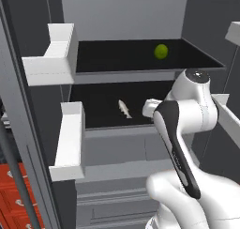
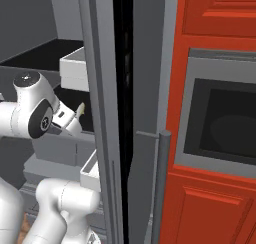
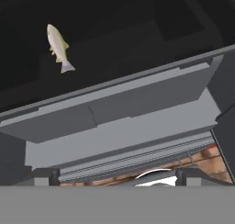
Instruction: Take the cheese, fish, and lime from the fridge and place them on the plate on the dining counter to create an appetizer plate.
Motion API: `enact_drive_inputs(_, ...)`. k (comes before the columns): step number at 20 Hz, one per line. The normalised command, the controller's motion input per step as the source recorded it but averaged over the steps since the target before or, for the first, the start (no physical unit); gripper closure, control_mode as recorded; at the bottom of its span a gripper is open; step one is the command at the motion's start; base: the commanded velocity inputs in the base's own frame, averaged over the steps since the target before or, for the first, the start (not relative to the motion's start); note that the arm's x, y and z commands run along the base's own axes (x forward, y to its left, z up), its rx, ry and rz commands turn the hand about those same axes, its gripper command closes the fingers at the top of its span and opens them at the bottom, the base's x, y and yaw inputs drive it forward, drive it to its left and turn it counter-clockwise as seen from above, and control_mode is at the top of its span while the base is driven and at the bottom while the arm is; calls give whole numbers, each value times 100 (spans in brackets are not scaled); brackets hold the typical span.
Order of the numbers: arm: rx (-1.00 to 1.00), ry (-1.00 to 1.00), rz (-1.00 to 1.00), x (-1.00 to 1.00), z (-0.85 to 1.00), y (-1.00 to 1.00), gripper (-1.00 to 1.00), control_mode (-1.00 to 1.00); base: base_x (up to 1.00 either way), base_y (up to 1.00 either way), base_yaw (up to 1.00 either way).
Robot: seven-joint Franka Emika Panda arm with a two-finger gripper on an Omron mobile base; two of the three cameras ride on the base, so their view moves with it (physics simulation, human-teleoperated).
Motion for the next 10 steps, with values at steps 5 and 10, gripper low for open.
enact_drive_inputs(5, 0, 0, 0, 0, 0, 0, -100, 100, 35, 1, 0)
enact_drive_inputs(10, 0, 0, 0, 0, 0, 0, -100, 100, 1, 5, 0)
